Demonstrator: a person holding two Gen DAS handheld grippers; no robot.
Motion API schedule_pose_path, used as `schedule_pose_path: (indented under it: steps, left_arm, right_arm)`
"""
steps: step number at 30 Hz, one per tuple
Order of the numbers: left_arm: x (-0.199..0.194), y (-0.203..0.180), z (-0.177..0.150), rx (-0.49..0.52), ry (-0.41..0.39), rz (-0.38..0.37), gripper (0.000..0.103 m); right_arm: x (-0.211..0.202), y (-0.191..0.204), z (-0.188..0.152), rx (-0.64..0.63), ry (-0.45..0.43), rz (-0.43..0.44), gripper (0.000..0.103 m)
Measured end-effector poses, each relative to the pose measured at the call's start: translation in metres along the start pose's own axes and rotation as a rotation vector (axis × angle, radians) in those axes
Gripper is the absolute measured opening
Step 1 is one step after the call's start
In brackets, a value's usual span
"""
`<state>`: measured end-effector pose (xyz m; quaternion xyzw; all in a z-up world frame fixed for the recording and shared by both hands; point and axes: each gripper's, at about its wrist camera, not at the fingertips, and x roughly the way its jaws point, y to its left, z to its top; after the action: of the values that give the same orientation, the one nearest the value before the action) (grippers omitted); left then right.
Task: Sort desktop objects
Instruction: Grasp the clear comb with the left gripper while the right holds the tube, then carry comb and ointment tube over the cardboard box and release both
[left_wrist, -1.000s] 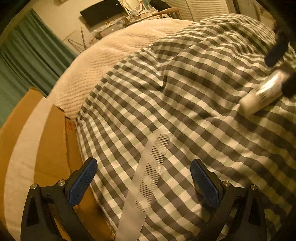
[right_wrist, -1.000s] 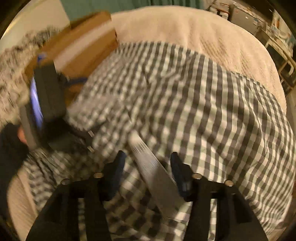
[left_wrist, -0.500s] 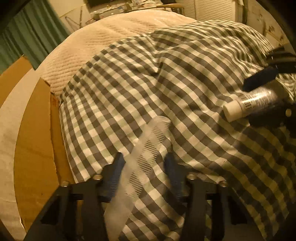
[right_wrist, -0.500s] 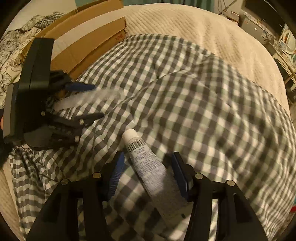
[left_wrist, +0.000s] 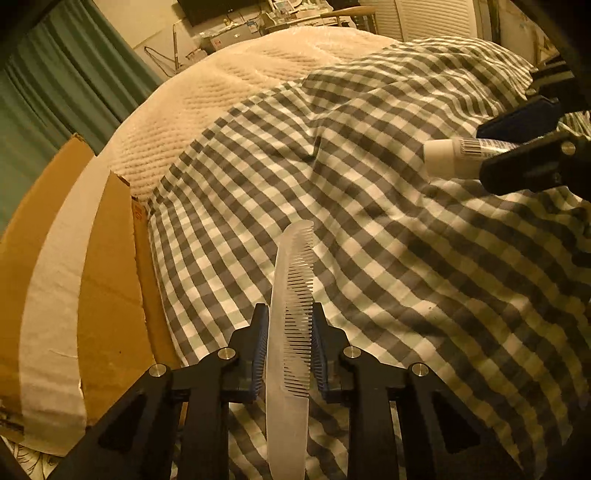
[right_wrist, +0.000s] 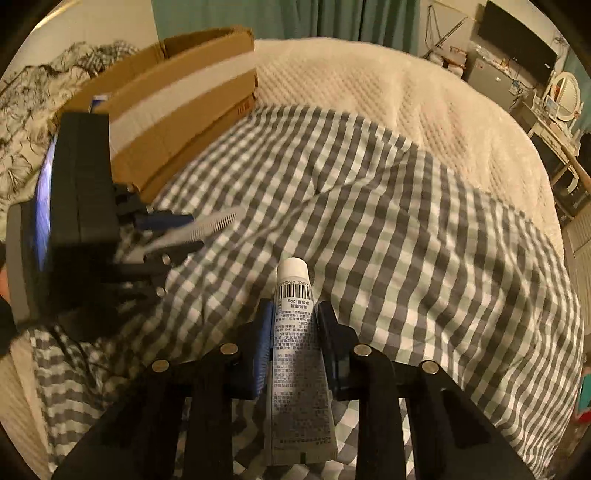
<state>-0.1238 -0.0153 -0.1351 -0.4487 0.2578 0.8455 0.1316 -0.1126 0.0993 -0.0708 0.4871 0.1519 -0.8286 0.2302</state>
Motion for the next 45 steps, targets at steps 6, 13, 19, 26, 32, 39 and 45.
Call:
schedule_pose_path:
  steps: [6, 13, 19, 26, 32, 39, 45]
  left_arm:
    - [-0.008, 0.004, 0.001, -0.027, -0.034, -0.015, 0.003]
    - [-0.005, 0.006, -0.003, -0.049, -0.007, -0.034, 0.003]
    - [-0.005, 0.016, -0.004, -0.105, -0.011, -0.063, 0.003]
    - [0.016, 0.018, -0.008, -0.114, 0.051, -0.034, 0.019]
    - [0.012, 0.023, -0.008, -0.143, 0.041, -0.084, 0.003]
    - [-0.025, 0.025, 0.002, -0.189, -0.087, -0.123, 0.003]
    - [-0.062, 0.041, 0.016, -0.250, -0.184, -0.121, 0.003]
  right_arm:
    - [-0.006, 0.000, 0.002, 0.009, -0.014, -0.001, 0.024]
    - [-0.009, -0.004, 0.000, 0.022, -0.006, -0.001, 0.024]
    - [-0.006, -0.003, 0.000, 0.015, -0.001, 0.000, 0.024]
    - [-0.004, -0.001, -0.002, 0.009, 0.010, 0.008, 0.024]
    - [-0.004, 0.001, -0.003, 0.001, 0.020, 0.000, 0.024]
    - [-0.019, -0.001, -0.001, 0.033, -0.024, 0.044, 0.024]
    - [-0.042, 0.001, 0.006, 0.066, -0.094, 0.065, 0.024]
